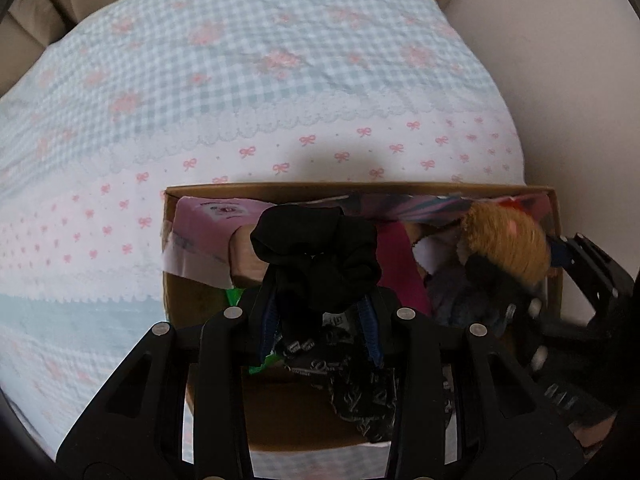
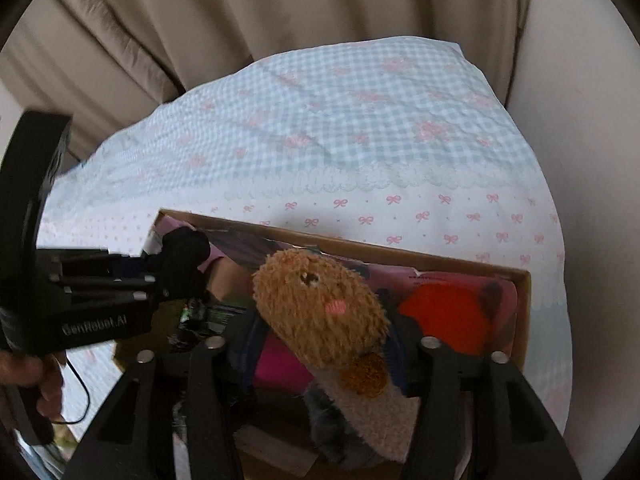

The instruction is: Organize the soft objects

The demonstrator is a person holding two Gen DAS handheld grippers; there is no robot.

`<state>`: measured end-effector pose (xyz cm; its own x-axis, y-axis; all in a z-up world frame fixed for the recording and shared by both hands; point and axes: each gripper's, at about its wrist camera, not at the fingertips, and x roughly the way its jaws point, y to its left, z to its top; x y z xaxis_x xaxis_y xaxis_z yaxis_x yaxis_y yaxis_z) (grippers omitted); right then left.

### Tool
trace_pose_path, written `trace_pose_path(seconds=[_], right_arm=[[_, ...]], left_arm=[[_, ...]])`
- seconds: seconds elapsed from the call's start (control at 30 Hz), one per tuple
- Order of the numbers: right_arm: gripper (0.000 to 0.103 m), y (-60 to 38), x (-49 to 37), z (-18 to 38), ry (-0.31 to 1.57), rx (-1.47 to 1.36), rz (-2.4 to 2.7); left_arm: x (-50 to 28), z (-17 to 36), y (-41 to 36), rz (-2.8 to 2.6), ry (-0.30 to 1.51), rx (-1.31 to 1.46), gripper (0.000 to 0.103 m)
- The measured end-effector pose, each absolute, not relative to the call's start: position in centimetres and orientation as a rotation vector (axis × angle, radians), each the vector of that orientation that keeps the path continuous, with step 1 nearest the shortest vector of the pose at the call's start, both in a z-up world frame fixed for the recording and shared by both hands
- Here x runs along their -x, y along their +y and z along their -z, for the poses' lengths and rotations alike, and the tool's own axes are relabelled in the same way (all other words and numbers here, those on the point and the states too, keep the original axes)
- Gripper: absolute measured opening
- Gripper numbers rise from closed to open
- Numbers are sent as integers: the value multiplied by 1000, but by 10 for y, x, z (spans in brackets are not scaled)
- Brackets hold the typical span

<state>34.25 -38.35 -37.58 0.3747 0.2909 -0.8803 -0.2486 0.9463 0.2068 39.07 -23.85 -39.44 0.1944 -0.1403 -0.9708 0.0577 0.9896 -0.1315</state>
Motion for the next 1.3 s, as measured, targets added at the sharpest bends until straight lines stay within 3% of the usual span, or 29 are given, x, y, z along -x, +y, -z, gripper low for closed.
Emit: trace_pose_path(seconds=[0.07,0.1,0.13,0.43,0.8,1.3], right_arm=[[75,-376,-339,379,1134,32,-364],[97,-374,-337,380,1134,52,-370],[103,-371,-334,381,1141,74,-380],[103,-373,-314,374,1139,80,-366],[103,-368,-290,323,1065,69,-317],[103,-348,-200,178,909,-58,-98]], left_arm=[[-393,396,-242,128,1379,51,101],[-393,396,-243,133,1372,50,103],[-393,397,-243,141,1371,49,103],[-385,383,-241,154,1353,63,103],[-351,328,-237,176,1268,69,103],[-235,156,-188,244,985,65,103]])
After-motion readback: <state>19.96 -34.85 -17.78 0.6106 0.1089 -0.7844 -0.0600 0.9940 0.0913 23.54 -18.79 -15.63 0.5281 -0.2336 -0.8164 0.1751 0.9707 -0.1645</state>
